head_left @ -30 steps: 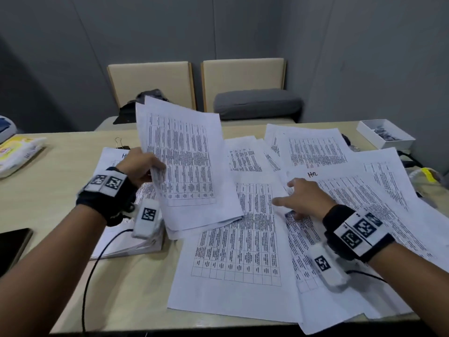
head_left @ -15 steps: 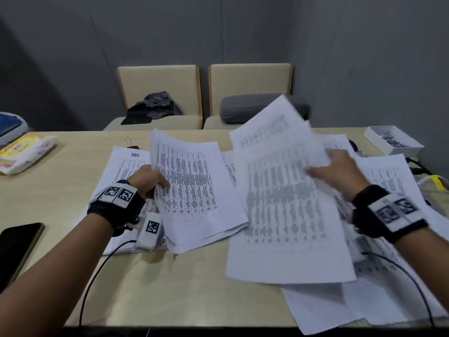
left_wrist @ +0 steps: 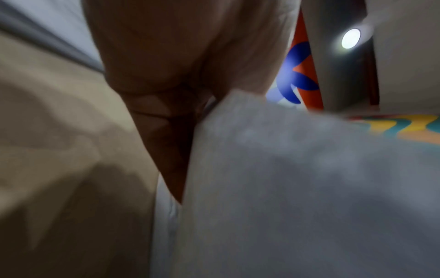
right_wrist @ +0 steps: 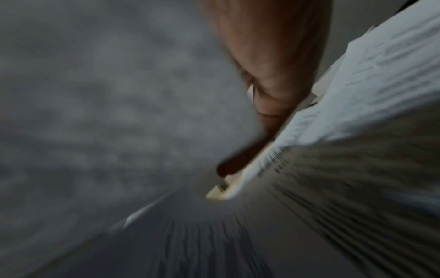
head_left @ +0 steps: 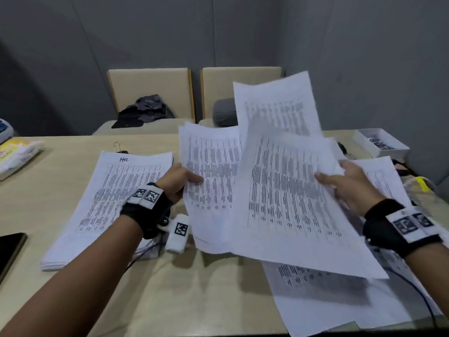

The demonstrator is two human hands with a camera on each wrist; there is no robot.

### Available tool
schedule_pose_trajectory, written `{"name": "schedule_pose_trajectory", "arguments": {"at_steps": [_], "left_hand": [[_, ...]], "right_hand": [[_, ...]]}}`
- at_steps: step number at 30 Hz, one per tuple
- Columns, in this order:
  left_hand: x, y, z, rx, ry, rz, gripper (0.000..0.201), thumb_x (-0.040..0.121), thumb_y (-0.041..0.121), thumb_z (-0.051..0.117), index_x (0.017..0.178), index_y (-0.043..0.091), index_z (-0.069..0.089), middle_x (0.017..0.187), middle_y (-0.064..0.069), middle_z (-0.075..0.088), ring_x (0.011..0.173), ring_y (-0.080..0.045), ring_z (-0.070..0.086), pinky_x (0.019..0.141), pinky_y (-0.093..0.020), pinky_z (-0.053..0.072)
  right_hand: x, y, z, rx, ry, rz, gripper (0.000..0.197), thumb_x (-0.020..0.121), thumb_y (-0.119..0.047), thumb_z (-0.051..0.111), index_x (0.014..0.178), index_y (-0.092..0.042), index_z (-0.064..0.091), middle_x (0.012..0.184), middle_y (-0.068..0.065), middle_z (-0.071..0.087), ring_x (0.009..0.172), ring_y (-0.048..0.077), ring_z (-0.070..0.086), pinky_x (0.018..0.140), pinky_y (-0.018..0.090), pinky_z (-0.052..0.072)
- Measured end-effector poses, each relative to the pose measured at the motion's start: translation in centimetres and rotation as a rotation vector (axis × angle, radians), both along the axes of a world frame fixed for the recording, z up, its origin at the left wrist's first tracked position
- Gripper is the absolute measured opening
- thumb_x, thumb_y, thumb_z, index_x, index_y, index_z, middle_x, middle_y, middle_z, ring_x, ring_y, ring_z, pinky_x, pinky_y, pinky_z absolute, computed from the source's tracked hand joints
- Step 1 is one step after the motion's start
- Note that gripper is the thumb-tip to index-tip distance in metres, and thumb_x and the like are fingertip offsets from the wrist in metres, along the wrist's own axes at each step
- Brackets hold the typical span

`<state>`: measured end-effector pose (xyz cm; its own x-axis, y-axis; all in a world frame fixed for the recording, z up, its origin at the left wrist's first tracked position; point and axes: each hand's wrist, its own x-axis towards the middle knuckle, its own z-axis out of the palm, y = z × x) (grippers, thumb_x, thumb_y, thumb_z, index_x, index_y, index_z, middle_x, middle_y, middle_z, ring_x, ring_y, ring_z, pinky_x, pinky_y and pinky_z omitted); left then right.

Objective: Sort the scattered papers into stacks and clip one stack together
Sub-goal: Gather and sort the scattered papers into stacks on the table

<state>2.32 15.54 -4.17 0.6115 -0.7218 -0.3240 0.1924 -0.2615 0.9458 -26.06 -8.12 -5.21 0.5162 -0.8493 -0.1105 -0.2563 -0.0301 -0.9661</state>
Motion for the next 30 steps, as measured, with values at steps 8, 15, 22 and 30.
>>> {"name": "schedule_pose_trajectory", "arguments": {"at_steps": [8,15,22,30], "left_hand": [[-1.6,-1.8,-3.5,0.077,-0.007,0.062,0.032,0.089,-0.007,0.052,0.120,-0.010,0.057,0.112,-0.028,0.067,0.098,-0.042,0.067,0.090,-0.054,0.053],[-1.4,-2.6,-4.6,0.090,-0.015,-0.088,0.066,0.061,0.036,0.087,0.115,0.004,0.066,0.111,-0.018,0.072,0.100,-0.040,0.069,0.094,-0.059,0.050],[-2.0,-2.8,-3.2,-0.028,-0.200,-0.043,0.024,0.090,0.000,0.060,0.114,-0.002,0.062,0.097,-0.016,0.071,0.076,-0.025,0.072,0.063,-0.031,0.059],[-1.4,-2.1,-3.7,-0.076,-0.137,-0.131,0.046,0.082,-0.008,0.069,0.126,-0.001,0.055,0.119,-0.019,0.068,0.108,-0.037,0.067,0.093,-0.052,0.053]], "right_hand": [[0.4,1.2,-2.5,-0.139,0.359,0.213,0.062,0.090,-0.041,0.066,0.142,-0.014,0.046,0.146,0.002,0.050,0.130,0.026,0.051,0.107,0.043,0.041],[1.4,2.2,-1.9,-0.360,0.533,0.466,0.042,0.095,-0.041,0.059,0.069,-0.014,0.040,0.063,-0.003,0.040,0.052,0.013,0.038,0.054,0.029,0.024],[1.9,0.7,-1.8,-0.379,0.294,0.219,0.027,0.085,-0.019,0.076,0.107,-0.017,0.060,0.074,0.001,0.062,0.067,0.015,0.058,0.058,0.024,0.041],[2.3,1.5,-0.9,-0.493,0.415,0.303,0.045,0.102,-0.027,0.049,0.061,-0.011,0.038,0.056,0.002,0.038,0.053,0.018,0.037,0.056,0.028,0.028]]}}
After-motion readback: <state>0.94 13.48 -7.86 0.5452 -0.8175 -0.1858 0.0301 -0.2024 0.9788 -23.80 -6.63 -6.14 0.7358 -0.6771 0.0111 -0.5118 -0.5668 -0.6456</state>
